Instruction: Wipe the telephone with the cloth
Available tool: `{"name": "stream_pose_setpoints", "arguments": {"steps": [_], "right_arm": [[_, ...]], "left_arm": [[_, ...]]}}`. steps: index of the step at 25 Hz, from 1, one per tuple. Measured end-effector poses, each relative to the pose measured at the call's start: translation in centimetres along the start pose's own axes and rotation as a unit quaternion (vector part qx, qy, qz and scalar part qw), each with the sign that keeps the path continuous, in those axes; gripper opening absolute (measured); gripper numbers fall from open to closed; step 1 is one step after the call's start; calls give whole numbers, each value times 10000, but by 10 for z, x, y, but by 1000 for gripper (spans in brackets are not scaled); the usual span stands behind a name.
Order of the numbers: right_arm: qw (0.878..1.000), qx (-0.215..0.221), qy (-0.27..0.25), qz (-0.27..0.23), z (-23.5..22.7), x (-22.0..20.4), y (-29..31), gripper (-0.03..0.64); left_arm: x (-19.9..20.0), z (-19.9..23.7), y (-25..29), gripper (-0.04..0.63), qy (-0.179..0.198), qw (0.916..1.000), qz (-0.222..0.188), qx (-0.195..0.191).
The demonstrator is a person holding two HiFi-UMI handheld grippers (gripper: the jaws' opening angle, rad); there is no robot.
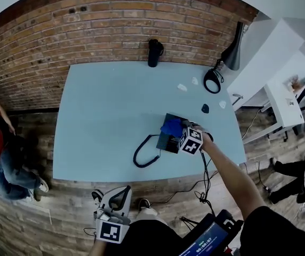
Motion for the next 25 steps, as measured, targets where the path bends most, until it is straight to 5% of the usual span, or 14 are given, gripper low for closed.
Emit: {"name": "stream_pose_setpoints", "arguments": {"steps": [5, 14, 25], "right_arm": [[9963, -532, -1, 669, -74, -33, 21, 199], [9956, -473, 210, 785, -49, -41, 39, 198], [9956, -407, 383, 749, -46, -35, 39, 195]], "left_arm": [[4, 6, 12, 12, -41, 9999, 45, 82], [0, 9, 3, 12, -60, 9996, 27, 264], [-1, 2, 19, 12, -5, 10000, 37, -22]]}}
Point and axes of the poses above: the fingertips, and each gripper's own axes: y forward along the fingers, z to its left, x out of its top, the point moved 4 cm from there along -y, backward along the fingers, and after that the axes turned 10 degrees about -y, right-handed, at the moved point
